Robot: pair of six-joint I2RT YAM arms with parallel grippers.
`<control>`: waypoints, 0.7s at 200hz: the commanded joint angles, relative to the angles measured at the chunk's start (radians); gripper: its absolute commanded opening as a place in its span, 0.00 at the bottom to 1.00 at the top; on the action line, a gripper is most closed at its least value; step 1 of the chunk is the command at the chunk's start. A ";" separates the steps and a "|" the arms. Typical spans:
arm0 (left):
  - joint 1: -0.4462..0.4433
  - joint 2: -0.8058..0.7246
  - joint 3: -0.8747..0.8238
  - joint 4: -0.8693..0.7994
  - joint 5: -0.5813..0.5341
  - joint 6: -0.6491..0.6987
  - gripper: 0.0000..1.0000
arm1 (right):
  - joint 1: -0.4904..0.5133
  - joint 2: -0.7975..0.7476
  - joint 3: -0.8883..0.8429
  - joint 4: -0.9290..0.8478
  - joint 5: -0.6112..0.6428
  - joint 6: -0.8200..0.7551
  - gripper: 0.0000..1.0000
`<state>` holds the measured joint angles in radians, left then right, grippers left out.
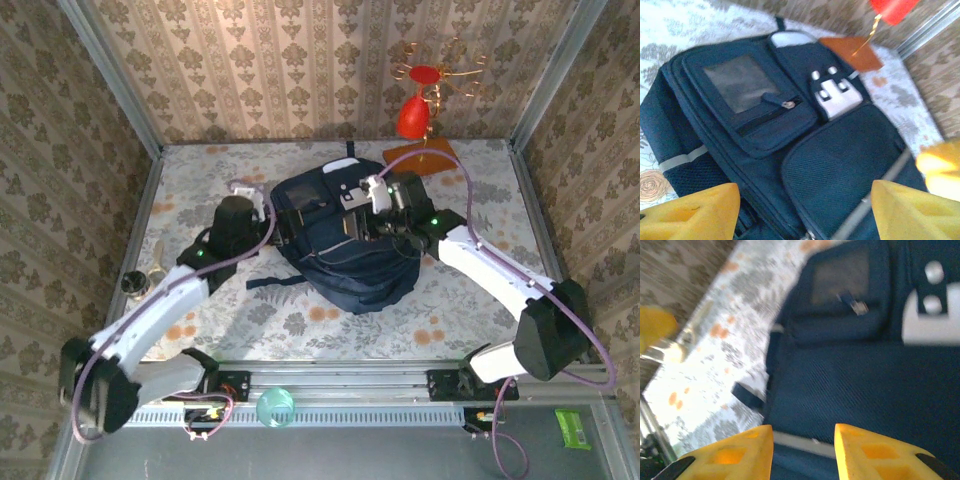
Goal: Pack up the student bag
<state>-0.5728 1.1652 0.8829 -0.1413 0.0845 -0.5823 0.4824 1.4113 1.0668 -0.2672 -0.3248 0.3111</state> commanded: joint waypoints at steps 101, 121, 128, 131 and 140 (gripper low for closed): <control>0.001 0.577 0.291 -0.115 0.380 0.182 0.64 | -0.231 -0.047 -0.261 0.087 0.033 0.083 0.43; -0.013 0.554 0.239 -0.110 0.400 0.169 0.61 | -0.254 0.034 -0.199 0.084 0.061 0.047 0.42; -0.022 0.538 0.212 -0.091 0.409 0.157 0.61 | -0.256 0.067 -0.170 0.078 0.067 0.034 0.42; -0.027 0.533 0.200 -0.080 0.411 0.152 0.61 | -0.257 0.079 -0.157 0.076 0.068 0.027 0.42; -0.039 0.517 0.172 -0.047 0.425 0.129 0.61 | -0.260 0.122 -0.118 0.069 0.079 0.010 0.42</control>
<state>-0.5640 1.7191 1.1412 -0.1719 0.3847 -0.4103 0.2348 1.4414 0.8478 -0.2264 -0.2886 0.3763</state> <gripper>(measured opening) 0.611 0.423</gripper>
